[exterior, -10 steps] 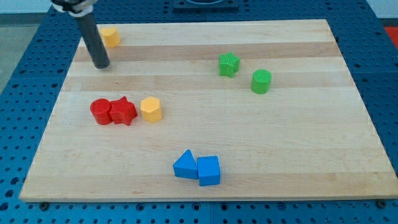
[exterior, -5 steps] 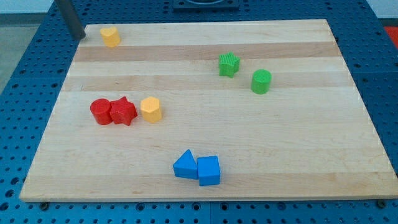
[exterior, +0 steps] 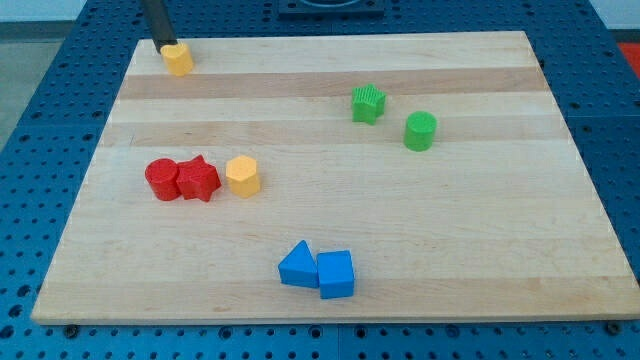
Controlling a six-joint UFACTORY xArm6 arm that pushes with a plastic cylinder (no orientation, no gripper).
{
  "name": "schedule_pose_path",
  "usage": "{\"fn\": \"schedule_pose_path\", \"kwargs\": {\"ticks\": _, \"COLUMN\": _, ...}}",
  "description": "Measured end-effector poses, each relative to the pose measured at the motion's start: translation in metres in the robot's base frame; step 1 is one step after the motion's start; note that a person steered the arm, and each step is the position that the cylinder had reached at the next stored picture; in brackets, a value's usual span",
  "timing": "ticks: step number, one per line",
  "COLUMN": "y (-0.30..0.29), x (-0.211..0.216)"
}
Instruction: Move yellow heart above the red star
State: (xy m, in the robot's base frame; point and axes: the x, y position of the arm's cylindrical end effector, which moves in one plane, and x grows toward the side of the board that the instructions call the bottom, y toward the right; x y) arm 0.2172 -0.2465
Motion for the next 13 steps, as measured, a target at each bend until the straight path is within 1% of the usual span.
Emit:
{"fn": "schedule_pose_path", "kwargs": {"ticks": 3, "y": 0.026, "x": 0.019}}
{"fn": "schedule_pose_path", "kwargs": {"ticks": 11, "y": 0.028, "x": 0.127}}
{"fn": "schedule_pose_path", "kwargs": {"ticks": 13, "y": 0.036, "x": 0.14}}
